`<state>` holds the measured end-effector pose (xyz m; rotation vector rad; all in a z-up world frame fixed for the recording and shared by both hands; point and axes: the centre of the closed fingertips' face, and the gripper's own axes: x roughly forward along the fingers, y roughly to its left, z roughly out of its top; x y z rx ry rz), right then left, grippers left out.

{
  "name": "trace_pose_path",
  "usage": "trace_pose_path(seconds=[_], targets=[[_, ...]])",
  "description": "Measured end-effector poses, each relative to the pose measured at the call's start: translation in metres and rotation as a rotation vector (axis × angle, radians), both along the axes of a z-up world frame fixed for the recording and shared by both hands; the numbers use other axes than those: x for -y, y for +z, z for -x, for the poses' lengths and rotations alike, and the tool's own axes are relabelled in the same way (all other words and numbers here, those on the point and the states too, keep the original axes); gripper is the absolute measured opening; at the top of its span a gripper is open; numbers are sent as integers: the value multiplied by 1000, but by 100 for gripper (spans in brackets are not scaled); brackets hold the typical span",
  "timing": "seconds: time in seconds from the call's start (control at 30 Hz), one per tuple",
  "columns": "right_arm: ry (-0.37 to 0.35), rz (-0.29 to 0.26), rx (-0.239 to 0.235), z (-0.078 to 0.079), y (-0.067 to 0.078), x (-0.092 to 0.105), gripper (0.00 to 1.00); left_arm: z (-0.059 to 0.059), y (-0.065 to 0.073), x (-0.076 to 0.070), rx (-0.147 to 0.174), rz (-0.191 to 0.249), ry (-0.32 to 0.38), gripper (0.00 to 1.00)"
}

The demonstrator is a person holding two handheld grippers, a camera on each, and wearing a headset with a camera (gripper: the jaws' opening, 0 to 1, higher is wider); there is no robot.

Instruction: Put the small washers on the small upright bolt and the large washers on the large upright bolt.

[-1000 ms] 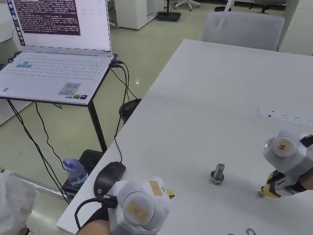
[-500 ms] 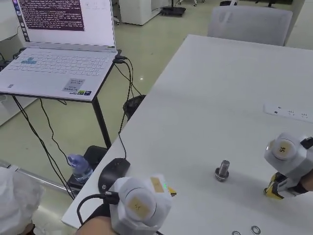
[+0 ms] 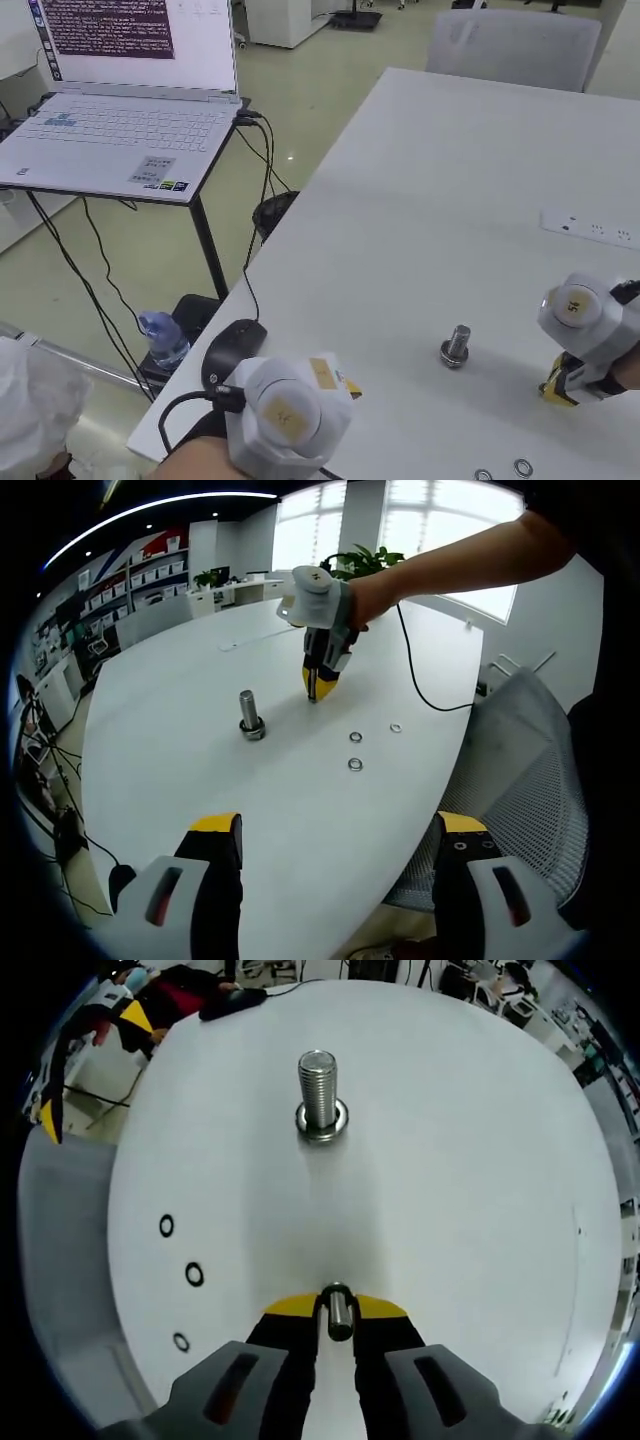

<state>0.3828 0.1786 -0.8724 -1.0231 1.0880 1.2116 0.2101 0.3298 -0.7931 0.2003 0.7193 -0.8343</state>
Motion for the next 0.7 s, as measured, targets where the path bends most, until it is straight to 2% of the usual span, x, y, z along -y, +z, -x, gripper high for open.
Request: trace_pose_path(seconds=[0.23,0.47,0.7], targets=[[-6,-1,0,-2,-1,0,15,1,1,-1,2,-3,5,78],[-13,-24,4,-5,1,-2,21,-1,7,0,21,-1,9,79],[-29,-61,22,-7,19,-1,24,-1,12,0,31,-9,5,80]])
